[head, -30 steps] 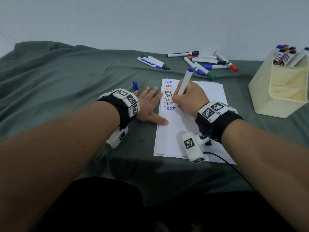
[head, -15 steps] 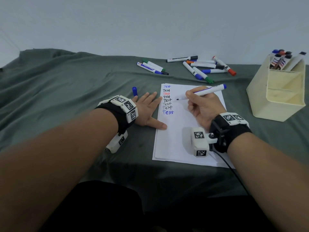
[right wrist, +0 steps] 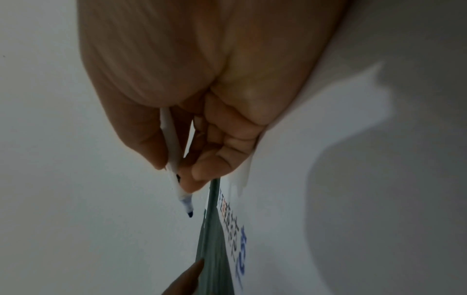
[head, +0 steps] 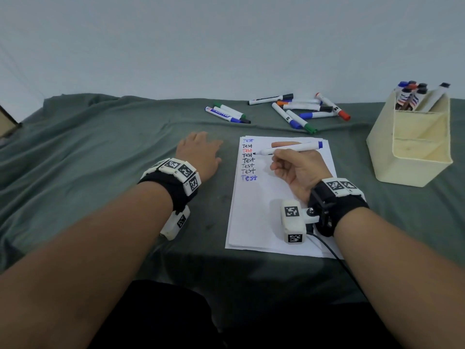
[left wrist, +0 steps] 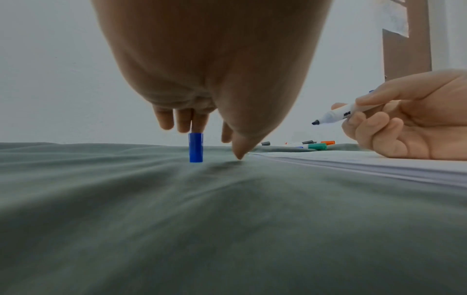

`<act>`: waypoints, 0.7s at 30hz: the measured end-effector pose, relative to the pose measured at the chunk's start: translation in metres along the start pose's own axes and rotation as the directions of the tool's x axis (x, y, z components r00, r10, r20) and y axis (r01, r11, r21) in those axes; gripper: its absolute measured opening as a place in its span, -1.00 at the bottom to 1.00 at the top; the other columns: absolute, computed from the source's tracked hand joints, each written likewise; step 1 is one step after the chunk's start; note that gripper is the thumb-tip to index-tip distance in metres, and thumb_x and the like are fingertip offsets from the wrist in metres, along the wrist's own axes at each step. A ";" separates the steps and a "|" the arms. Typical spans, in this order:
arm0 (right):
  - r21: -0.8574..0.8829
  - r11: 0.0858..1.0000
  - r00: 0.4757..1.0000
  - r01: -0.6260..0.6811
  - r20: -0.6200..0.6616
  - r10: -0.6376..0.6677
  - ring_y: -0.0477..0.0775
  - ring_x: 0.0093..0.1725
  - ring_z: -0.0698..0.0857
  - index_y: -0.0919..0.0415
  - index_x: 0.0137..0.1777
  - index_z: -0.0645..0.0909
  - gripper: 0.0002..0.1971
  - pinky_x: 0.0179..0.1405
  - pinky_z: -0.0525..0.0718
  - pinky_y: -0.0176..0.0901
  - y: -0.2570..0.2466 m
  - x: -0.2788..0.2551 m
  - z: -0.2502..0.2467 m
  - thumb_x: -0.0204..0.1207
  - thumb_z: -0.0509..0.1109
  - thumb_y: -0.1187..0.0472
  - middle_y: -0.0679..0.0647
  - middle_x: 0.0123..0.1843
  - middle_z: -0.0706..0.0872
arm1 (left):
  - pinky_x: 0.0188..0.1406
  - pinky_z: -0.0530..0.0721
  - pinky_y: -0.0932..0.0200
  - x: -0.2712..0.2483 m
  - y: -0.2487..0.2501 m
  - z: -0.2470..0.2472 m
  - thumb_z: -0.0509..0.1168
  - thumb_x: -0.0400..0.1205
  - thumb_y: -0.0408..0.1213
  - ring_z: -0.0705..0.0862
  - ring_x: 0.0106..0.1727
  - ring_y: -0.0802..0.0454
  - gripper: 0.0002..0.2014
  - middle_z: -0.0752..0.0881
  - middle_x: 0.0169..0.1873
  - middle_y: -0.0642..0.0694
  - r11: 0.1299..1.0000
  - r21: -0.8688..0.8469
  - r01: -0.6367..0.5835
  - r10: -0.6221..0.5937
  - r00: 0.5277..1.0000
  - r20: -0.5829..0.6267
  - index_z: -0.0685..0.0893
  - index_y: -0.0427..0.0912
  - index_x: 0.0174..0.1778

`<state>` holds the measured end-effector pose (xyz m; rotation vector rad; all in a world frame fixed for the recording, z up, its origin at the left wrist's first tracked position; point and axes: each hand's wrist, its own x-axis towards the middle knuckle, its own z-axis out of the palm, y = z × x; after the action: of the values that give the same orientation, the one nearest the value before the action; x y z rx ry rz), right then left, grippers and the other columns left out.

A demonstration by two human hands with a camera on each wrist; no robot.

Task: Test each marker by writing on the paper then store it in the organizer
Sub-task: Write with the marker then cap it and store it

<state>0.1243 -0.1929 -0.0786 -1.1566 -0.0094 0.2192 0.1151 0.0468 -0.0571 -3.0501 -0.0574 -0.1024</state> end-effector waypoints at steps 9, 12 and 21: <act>-0.020 1.000 1.000 0.007 0.017 -0.007 0.12 -0.41 0.72 0.20 0.00 0.61 -0.93 -0.41 0.69 -0.19 -0.003 -0.002 0.000 0.65 0.38 0.37 0.37 -0.12 0.83 | 0.16 0.66 -0.02 0.005 -0.007 -0.010 0.22 0.65 -0.43 0.68 0.18 -0.26 -0.73 0.75 0.13 -0.25 0.987 -0.144 0.067 -0.065 0.998 0.015 0.75 -0.24 0.18; -0.053 0.998 0.999 0.038 0.028 -0.036 0.11 -0.40 0.70 0.27 -0.02 0.71 -0.92 -0.40 0.65 -0.19 -0.001 -0.003 -0.001 0.57 0.48 0.42 0.39 -0.15 0.82 | 0.14 0.64 0.05 0.007 -0.004 -0.010 0.17 0.73 -0.37 0.71 0.11 -0.18 -0.75 0.78 0.05 -0.12 0.954 -0.298 0.024 -0.024 1.000 0.005 0.75 -0.14 0.17; -0.085 0.996 0.998 0.035 0.048 -0.031 0.13 -0.38 0.68 0.40 0.05 0.78 -0.85 -0.30 0.62 -0.14 0.001 -0.005 -0.002 0.49 0.57 0.44 0.44 -0.11 0.82 | -0.37 0.44 0.53 -0.001 0.005 -0.009 0.17 0.75 -0.29 0.63 -0.35 0.26 -0.85 0.66 -0.38 0.14 0.850 -0.525 -0.047 0.016 0.998 -0.063 0.66 -0.06 0.05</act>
<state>0.1198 -0.1948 -0.0796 -1.2355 -0.0798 0.2177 0.1139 0.0409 -0.0487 -3.5953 0.0327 -0.2393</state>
